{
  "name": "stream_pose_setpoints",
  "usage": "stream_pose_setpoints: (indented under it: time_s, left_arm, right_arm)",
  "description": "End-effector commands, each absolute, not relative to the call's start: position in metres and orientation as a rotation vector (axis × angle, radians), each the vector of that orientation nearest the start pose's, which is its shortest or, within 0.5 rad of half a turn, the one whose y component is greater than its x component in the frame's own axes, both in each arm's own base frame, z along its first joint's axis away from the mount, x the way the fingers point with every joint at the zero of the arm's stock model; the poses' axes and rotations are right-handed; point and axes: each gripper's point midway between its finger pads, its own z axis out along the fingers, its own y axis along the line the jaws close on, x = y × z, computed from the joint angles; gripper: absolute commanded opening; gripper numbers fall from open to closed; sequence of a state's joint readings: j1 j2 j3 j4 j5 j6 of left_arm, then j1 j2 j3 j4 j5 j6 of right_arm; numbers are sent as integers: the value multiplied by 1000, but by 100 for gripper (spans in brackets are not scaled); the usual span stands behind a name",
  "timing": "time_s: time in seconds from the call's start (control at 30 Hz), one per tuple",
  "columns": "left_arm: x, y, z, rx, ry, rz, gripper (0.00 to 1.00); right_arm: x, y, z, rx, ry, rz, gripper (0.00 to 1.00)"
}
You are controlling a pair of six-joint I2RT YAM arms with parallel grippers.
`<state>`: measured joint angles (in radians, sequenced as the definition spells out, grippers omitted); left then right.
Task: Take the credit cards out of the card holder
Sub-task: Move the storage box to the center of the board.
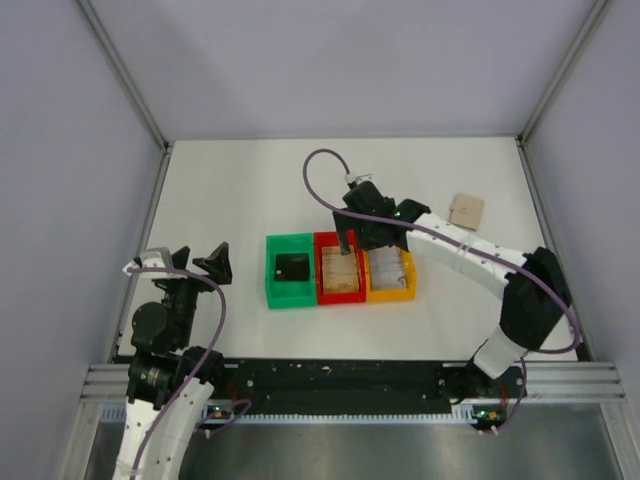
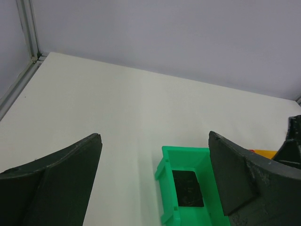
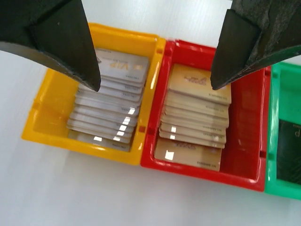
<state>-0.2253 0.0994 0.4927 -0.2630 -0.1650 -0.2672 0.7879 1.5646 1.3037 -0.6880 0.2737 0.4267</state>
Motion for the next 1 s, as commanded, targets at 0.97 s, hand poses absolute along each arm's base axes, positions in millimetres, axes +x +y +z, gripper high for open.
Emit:
stream_pose_setpoints:
  time_s: [0.97]
  left_arm:
    - [205,-28,301,-153,1390,-278,99]
  right_arm:
    - [422,300,86,93,2389,-15,96]
